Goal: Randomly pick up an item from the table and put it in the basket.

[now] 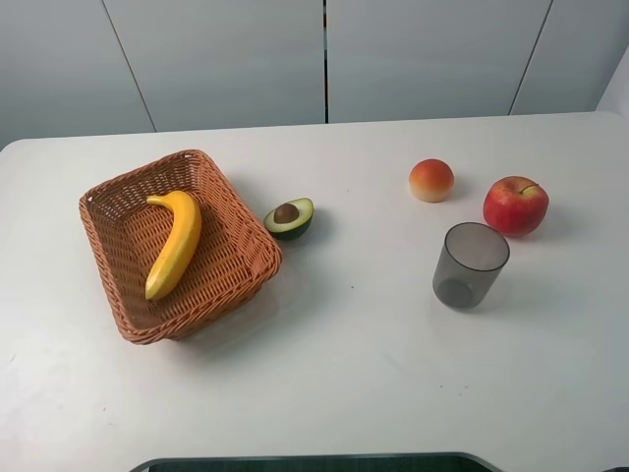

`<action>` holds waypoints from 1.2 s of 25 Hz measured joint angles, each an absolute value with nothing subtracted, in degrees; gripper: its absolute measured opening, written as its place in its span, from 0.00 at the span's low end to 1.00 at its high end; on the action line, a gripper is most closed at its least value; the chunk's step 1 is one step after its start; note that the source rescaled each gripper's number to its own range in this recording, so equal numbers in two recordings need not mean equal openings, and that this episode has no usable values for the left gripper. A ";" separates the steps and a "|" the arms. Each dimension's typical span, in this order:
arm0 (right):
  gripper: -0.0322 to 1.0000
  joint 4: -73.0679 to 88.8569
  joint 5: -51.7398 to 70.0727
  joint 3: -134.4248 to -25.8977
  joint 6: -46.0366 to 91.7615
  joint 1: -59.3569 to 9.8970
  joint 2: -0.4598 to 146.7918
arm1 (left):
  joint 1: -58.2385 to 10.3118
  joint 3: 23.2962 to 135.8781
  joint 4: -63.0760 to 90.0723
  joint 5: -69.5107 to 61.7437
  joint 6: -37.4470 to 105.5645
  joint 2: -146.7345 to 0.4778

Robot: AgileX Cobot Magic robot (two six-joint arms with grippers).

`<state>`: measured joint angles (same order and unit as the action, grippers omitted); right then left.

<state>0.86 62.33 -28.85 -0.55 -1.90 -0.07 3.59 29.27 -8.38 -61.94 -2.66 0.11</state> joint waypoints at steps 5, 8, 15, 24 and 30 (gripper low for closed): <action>1.00 0.86 62.33 -28.85 -0.55 1.16 -0.07 | 3.59 29.27 -8.38 -61.94 -2.66 0.11; 1.00 0.86 62.33 -28.85 -0.55 2.88 -0.07 | 3.59 29.27 -8.38 -61.94 -2.66 0.11; 1.00 0.86 62.33 -28.85 -0.55 4.09 -0.07 | 3.59 29.27 -8.38 -61.94 -2.66 0.11; 1.00 0.86 62.33 -28.85 -0.55 4.09 -0.07 | 3.59 29.27 -8.38 -61.94 -2.66 0.11; 1.00 0.86 62.33 -28.85 -0.55 4.09 -0.07 | 3.59 29.27 -8.38 -61.94 -2.66 0.11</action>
